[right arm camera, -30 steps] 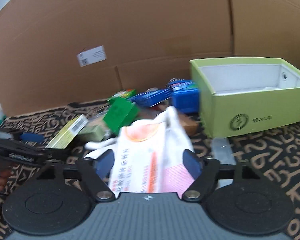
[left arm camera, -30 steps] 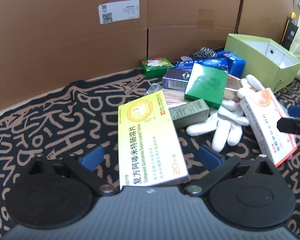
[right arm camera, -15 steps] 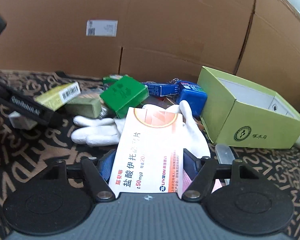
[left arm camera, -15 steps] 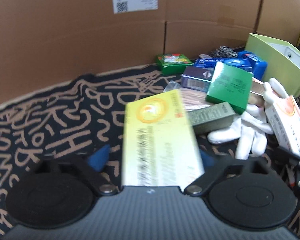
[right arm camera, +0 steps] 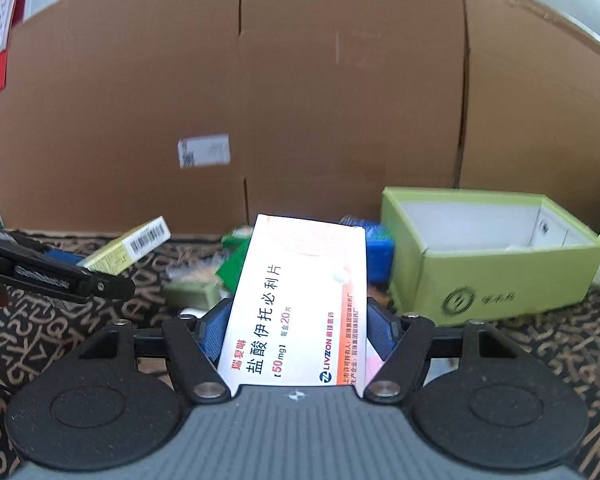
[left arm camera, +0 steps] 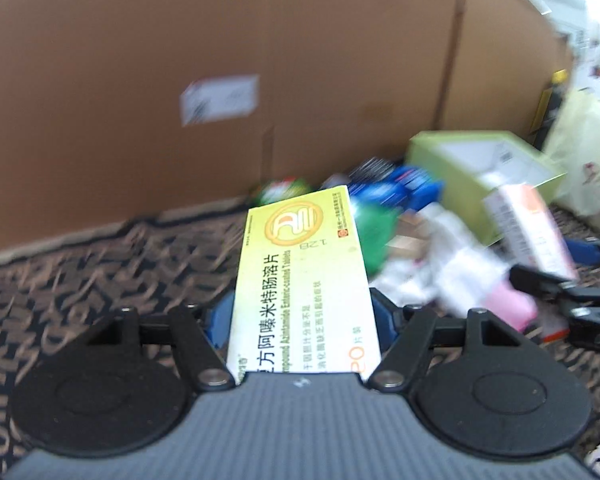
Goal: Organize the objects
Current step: 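Carry both medicine boxes into the lime-green box and release them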
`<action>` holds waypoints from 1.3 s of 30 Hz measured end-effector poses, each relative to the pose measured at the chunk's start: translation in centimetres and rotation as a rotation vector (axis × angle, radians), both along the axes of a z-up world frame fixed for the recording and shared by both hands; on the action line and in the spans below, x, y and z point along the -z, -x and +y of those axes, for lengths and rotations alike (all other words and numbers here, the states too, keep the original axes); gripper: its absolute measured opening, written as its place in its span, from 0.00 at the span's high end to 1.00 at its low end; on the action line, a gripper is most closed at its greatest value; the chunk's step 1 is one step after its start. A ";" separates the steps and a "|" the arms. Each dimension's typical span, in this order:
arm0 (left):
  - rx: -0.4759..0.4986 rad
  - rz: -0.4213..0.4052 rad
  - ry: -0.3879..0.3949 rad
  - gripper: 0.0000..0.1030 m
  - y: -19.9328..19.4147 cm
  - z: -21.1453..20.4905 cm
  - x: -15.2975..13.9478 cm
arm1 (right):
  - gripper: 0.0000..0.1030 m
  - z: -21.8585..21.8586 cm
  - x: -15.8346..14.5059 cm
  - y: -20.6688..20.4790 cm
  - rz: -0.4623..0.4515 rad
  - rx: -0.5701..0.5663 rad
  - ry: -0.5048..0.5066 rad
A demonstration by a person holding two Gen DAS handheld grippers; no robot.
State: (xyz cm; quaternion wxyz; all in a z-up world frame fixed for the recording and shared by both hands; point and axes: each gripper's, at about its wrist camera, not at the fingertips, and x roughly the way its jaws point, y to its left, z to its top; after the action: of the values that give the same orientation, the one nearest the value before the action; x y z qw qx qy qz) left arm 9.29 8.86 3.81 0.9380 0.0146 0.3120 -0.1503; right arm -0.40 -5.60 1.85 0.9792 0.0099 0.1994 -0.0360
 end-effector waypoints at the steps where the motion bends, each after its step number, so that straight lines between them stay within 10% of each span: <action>1: 0.028 -0.022 0.007 0.35 0.1 -0.9 -0.9 | 0.30 -0.5 -0.5 0.2 -0.013 0.005 0.003; 15: 0.265 -0.135 0.101 0.35 -6.9 -17.4 -6.9 | 0.30 -12.0 -4.7 -3.9 -0.068 0.221 0.152; 32: 0.256 -0.038 0.006 0.34 -18.2 -28.6 0.8 | 0.31 -25.0 0.5 -14.7 0.086 0.370 0.159; 35: 0.253 -0.029 0.028 0.05 -18.4 -28.5 1.5 | 0.29 -25.8 1.7 -15.8 0.134 0.339 0.134; 39: 0.238 -0.063 0.049 0.00 -17.0 -27.2 0.7 | 0.29 -26.3 1.6 -15.2 0.146 0.356 0.145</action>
State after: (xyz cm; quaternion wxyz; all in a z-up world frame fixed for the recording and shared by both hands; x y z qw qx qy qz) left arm 26.30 -18.30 3.15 0.9229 0.0332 0.2745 -0.2679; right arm 14.80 -31.89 0.25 0.9384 -0.0284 0.2620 -0.2234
